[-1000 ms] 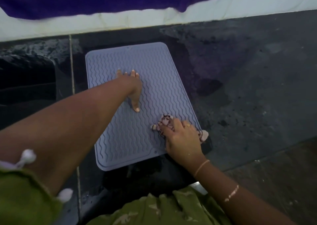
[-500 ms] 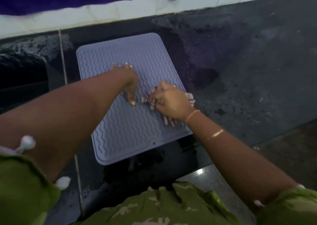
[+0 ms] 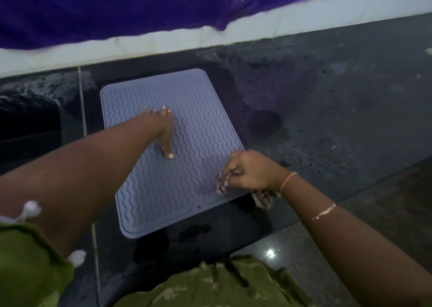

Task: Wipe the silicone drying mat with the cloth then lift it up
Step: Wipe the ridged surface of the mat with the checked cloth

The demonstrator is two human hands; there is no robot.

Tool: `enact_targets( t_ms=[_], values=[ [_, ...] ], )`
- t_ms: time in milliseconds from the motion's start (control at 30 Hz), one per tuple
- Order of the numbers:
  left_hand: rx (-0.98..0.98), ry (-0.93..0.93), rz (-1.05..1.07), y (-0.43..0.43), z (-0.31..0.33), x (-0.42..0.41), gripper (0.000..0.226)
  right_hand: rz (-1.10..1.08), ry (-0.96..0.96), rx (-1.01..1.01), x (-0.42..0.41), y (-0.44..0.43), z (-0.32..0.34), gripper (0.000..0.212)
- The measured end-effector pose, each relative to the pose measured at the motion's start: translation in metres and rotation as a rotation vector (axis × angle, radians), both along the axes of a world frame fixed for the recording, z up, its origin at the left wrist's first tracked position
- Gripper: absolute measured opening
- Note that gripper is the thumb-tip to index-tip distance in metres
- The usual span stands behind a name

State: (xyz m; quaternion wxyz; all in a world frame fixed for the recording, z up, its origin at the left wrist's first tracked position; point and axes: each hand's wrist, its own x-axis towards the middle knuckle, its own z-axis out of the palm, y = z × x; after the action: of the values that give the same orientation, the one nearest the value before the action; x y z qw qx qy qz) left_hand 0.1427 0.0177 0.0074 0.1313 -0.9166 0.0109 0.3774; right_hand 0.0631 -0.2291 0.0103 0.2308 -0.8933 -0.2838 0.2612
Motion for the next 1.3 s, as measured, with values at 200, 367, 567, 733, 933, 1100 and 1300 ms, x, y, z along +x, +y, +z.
enact_targets(
  t_ms=[200,367,567,733,933,1100,1300],
  values=[
    [-0.065,-0.050,-0.061,-0.008,0.003,-0.002,0.138,-0.687,0.241,0.718,0.057,0.031,0.017,0.017],
    [-0.046,-0.012,-0.073,-0.011,0.006,0.004,0.134,-0.856,0.608,1.017,0.113,0.073,0.023,0.019],
    [0.066,0.059,-0.193,-0.020,0.005,0.011,0.133,-0.773,0.715,1.049,0.185,0.106,0.023,0.015],
    [0.103,0.061,-0.262,-0.025,0.008,0.010,0.129,-0.874,-0.117,0.566,0.230,0.099,0.008,0.040],
    [0.079,0.057,-0.193,-0.029,0.009,0.009,0.130,-0.328,-0.120,-0.063,0.210,0.145,-0.033,0.074],
    [-0.047,0.066,-0.065,-0.024,0.013,0.008,0.134,-0.235,-0.407,-0.158,0.228,0.149,-0.058,0.061],
    [-0.130,-0.034,0.046,-0.028,0.006,0.005,0.132,-0.169,-0.531,-0.069,0.199,0.129,-0.057,0.054]
  ],
)
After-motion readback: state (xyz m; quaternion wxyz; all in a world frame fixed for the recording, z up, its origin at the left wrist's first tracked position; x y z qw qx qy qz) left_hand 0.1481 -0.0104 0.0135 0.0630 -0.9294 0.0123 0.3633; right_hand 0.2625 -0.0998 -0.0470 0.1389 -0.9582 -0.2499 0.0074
